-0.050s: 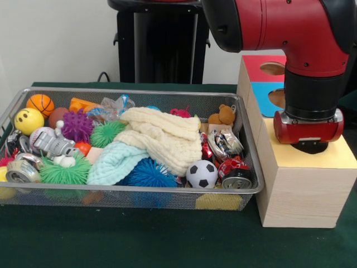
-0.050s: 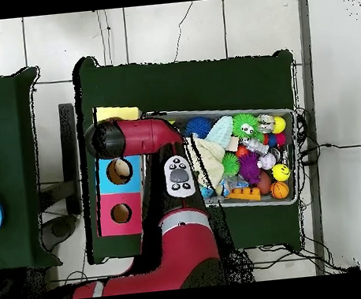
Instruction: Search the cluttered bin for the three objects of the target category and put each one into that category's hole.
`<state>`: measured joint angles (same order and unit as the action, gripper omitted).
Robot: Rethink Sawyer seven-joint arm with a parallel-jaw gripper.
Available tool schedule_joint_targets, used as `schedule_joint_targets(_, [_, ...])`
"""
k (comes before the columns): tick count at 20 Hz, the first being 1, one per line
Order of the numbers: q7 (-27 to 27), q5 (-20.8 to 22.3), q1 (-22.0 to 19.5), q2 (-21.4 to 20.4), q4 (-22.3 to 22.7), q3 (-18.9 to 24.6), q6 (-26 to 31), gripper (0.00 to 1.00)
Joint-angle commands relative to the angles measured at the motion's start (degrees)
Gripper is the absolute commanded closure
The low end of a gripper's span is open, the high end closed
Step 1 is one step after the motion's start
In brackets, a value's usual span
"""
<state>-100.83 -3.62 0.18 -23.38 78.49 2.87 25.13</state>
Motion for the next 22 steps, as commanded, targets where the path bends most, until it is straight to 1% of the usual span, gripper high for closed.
schedule_joint_targets(1, [-5.0,3.3,-1.1,8.1,4.2,3.8,-5.8,0.00])
schedule_joint_targets(7, [-5.3,2.7,-1.0,6.8,5.0,3.8,-4.0,0.00])
schedule_joint_targets(12, [-5.1,2.9,-1.3,6.9,5.1,4.1,-4.9,0.00])
schedule_joint_targets(13, [-4.8,3.4,-1.2,6.9,4.9,3.8,-5.4,1.00])
schedule_joint_targets(22, [-5.4,3.2,-0.9,6.8,5.2,3.7,-5.8,1.00])
